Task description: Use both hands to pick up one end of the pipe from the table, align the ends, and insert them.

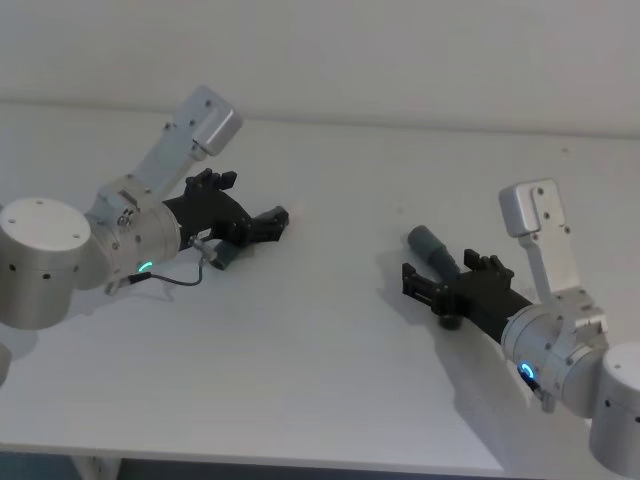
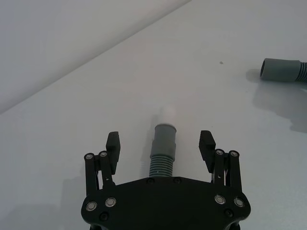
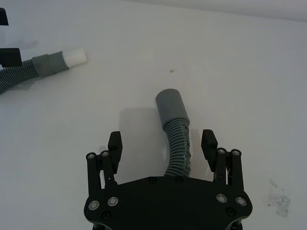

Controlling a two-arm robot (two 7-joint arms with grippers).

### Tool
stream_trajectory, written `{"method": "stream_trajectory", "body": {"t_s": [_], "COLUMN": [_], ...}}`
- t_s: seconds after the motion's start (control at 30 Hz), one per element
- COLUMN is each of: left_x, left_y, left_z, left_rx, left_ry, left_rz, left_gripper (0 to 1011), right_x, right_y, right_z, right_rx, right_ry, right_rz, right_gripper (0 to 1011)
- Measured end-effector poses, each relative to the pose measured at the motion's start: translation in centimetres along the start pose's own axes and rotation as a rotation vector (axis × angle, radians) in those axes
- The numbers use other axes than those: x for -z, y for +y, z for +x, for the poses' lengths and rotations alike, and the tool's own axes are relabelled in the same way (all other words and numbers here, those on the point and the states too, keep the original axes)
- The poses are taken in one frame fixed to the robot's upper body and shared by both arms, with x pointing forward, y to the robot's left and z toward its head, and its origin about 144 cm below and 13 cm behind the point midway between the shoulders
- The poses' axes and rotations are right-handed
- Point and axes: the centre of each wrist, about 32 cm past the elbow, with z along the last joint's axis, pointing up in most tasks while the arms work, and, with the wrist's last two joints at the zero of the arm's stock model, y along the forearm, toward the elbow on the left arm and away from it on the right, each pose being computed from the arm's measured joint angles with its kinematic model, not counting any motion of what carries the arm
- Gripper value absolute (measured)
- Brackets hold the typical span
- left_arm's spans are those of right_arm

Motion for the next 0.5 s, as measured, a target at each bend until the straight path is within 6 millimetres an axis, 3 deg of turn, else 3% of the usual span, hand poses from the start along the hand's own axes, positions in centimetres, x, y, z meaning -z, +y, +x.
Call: {"method": "stream_trajectory", "body": {"t_s": [0.5], "left_x": [0.03], "left_y": [0.0], "left_z": [-0.08], "left_rx": [-0.01], "left_ry": [0.01], "left_rz": [0.009], "left_gripper": [1000], "right_x": [-0.05], "right_y": [0.32], "right_z": [0.26], "right_rx": [-0.007], "right_ry": [0.022], "right_rz": [-0.022], "right_gripper": [1000]}}
